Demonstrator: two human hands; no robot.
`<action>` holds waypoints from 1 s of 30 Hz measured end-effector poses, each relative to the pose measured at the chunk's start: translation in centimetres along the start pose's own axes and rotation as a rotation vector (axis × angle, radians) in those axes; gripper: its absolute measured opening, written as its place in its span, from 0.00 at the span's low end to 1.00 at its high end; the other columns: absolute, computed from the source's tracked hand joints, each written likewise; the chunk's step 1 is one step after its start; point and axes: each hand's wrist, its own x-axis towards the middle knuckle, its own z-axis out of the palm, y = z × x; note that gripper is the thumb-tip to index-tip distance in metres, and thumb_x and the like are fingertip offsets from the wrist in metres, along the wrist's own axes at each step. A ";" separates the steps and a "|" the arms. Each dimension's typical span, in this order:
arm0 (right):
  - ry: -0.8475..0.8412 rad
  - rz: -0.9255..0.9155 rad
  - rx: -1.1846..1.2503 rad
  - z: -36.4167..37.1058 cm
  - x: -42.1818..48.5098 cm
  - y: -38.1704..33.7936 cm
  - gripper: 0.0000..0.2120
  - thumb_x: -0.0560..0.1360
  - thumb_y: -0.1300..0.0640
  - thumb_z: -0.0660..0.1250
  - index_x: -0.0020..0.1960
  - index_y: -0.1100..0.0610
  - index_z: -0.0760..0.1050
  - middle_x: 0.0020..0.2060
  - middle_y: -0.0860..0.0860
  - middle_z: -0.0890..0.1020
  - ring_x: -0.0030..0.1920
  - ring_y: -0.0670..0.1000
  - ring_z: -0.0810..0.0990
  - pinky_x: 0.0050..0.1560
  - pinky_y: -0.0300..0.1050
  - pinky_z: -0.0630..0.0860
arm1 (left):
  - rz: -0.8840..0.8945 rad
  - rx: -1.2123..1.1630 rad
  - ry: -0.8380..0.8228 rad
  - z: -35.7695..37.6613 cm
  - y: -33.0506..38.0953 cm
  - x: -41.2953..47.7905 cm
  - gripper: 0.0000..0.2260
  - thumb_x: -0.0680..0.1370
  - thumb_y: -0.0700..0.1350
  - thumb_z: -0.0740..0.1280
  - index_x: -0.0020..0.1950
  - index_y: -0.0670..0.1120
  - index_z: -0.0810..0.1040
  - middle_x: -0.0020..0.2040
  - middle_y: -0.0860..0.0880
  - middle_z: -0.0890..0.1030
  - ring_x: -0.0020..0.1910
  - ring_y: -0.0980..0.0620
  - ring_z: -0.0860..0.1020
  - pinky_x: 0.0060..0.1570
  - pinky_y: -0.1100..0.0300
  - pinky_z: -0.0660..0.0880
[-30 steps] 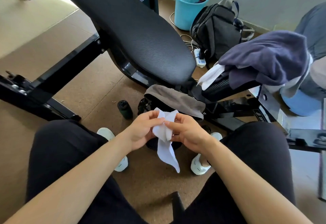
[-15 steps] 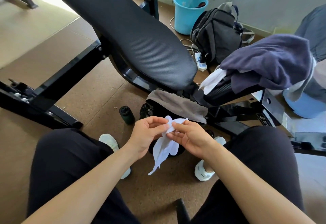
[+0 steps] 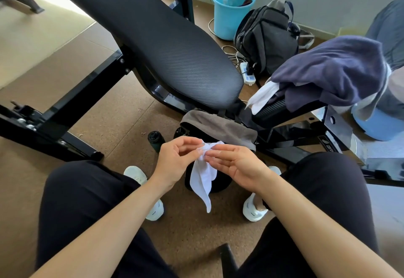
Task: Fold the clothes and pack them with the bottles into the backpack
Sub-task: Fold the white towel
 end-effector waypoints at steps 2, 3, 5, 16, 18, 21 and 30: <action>0.165 -0.192 -0.376 -0.1 0.1 0.3 0.09 0.77 0.64 0.72 0.57 0.60 0.81 0.48 0.58 0.87 0.48 0.55 0.87 0.51 0.48 0.84 | 0.011 0.010 -0.017 -0.1 0.1 0.1 0.11 0.75 0.37 0.76 0.53 0.50 0.83 0.47 0.53 0.88 0.51 0.54 0.86 0.53 0.58 0.82; 0.258 -0.334 -0.597 -0.3 0.2 0.4 0.10 0.75 0.61 0.74 0.56 0.56 0.81 0.47 0.54 0.87 0.45 0.53 0.86 0.47 0.47 0.83 | 0.015 0.014 -0.042 -0.2 0.0 0.1 0.10 0.75 0.37 0.76 0.53 0.50 0.83 0.47 0.51 0.88 0.50 0.53 0.86 0.52 0.57 0.81; 0.226 -0.584 -0.902 -0.5 0.3 0.3 0.19 0.73 0.58 0.77 0.63 0.51 0.78 0.56 0.46 0.81 0.43 0.48 0.84 0.44 0.42 0.82 | 0.021 0.015 -0.115 -0.3 0.2 0.1 0.10 0.76 0.37 0.75 0.55 0.47 0.82 0.47 0.48 0.88 0.50 0.50 0.86 0.53 0.56 0.81; -0.069 -0.470 -0.967 -0.4 -0.4 -0.9 0.08 0.80 0.56 0.70 0.43 0.57 0.78 0.31 0.47 0.77 0.27 0.47 0.77 0.29 0.41 0.74 | 0.096 0.032 -0.203 -1.3 0.1 0.4 0.11 0.75 0.32 0.74 0.54 0.42 0.81 0.49 0.46 0.86 0.50 0.47 0.85 0.52 0.55 0.82; -0.061 -0.476 -0.897 -0.6 -0.8 -1.6 0.09 0.81 0.56 0.70 0.43 0.59 0.76 0.28 0.43 0.74 0.25 0.47 0.76 0.27 0.43 0.72 | 0.118 0.109 -0.222 -1.4 -0.4 0.5 0.08 0.76 0.33 0.74 0.52 0.42 0.80 0.47 0.47 0.85 0.48 0.49 0.85 0.51 0.56 0.82; -0.074 -0.461 -0.854 -1.3 -1.6 -2.4 0.09 0.82 0.57 0.68 0.47 0.63 0.76 0.26 0.43 0.76 0.23 0.49 0.76 0.26 0.42 0.72 | 0.143 0.193 -0.250 -1.0 -1.0 0.5 0.07 0.77 0.34 0.73 0.48 0.43 0.78 0.43 0.57 0.83 0.44 0.57 0.82 0.46 0.63 0.78; -0.111 -0.499 -0.784 -2.6 -2.9 -3.2 0.05 0.82 0.61 0.66 0.49 0.55 0.79 0.26 0.46 0.78 0.25 0.44 0.76 0.30 0.39 0.73 | 0.226 0.299 -0.285 0.2 -2.0 1.0 0.15 0.78 0.36 0.70 0.61 0.52 0.81 0.56 0.58 0.83 0.58 0.59 0.81 0.57 0.66 0.76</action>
